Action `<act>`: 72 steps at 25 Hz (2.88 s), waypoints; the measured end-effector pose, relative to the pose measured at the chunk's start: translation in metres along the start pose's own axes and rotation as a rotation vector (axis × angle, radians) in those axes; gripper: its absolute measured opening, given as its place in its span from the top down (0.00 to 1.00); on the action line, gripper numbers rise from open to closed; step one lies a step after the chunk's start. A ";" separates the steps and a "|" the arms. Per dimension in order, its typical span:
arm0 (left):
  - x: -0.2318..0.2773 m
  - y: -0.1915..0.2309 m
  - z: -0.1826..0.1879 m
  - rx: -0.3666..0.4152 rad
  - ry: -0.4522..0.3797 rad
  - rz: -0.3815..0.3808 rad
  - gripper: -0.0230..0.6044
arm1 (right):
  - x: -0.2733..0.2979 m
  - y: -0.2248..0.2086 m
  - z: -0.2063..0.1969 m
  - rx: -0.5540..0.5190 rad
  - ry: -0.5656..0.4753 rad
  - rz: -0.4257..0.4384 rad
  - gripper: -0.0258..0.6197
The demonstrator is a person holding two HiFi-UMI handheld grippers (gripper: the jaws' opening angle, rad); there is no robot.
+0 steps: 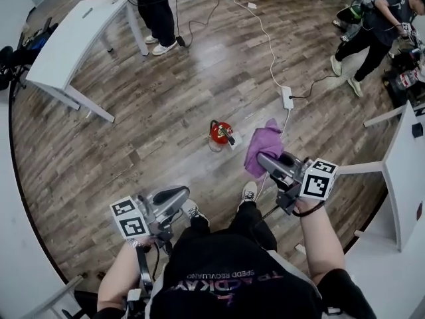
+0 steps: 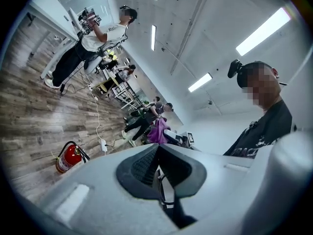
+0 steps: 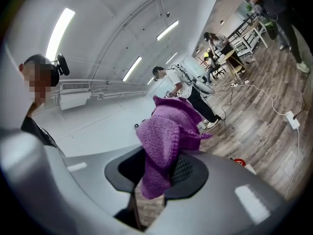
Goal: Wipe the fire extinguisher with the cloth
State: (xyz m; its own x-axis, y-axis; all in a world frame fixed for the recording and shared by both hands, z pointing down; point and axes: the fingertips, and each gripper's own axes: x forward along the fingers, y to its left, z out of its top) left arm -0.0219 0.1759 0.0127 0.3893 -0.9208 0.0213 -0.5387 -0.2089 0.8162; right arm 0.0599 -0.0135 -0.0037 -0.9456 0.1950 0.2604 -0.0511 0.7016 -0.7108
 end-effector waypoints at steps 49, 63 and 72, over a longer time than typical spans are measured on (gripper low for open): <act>0.189 0.466 -0.197 0.229 0.021 0.010 0.97 | 0.212 -0.464 -0.192 -0.284 0.501 0.244 0.81; 0.184 0.507 -0.219 0.262 -0.020 -0.005 0.97 | 0.218 -0.496 -0.209 -0.196 0.355 0.366 0.81; 0.186 0.516 -0.238 0.247 0.017 -0.002 0.97 | 0.212 -0.532 -0.218 0.078 0.229 0.514 0.81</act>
State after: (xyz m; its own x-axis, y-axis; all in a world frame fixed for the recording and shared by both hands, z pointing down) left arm -0.0499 -0.0255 0.5751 0.4025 -0.9149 0.0312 -0.7033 -0.2873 0.6502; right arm -0.0437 -0.1958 0.5724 -0.7618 0.6478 -0.0028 0.3652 0.4259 -0.8278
